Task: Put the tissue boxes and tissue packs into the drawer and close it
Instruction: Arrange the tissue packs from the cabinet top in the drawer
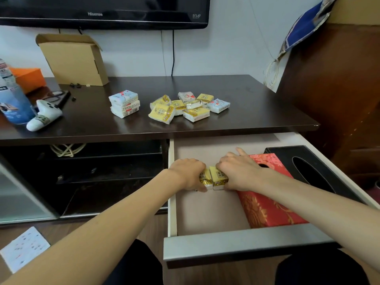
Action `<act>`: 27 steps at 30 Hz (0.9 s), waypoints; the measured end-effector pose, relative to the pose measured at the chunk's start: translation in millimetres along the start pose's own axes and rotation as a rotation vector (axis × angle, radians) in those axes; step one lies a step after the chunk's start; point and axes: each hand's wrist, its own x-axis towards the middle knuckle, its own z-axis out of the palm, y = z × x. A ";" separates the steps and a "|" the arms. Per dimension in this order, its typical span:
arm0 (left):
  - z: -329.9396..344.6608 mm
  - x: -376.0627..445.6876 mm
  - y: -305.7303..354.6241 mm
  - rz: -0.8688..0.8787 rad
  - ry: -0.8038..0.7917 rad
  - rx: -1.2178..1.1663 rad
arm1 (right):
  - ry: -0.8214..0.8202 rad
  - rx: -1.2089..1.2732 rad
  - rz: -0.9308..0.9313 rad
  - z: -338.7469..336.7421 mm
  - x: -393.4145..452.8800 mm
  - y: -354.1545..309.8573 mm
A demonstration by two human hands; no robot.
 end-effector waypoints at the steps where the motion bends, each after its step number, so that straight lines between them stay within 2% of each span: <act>1: -0.7 -1.2 0.8 0.000 0.000 0.001 | -0.005 0.002 0.002 -0.3 0.0 -0.1; 8: -25.6 -14.7 14.8 -0.058 -0.062 -0.037 | -0.018 0.041 0.023 -14.1 -8.6 -2.4; 13: -75.6 -23.9 7.4 -0.085 -0.095 -0.190 | 0.121 0.339 0.085 -57.2 -11.3 28.6; 16: -116.1 -28.2 -10.5 -0.073 -0.003 -0.254 | 0.191 0.520 0.163 -96.9 3.2 57.2; 19: -146.8 -23.9 -29.5 -0.098 0.136 -0.246 | 0.272 0.591 0.216 -127.9 23.8 74.7; 23: -164.9 -10.9 -58.2 -0.261 0.332 -0.126 | 0.298 0.632 0.283 -139.5 53.9 83.0; 27: -149.8 0.2 -86.1 -0.444 0.439 -0.160 | 0.299 0.670 0.321 -127.6 88.0 82.1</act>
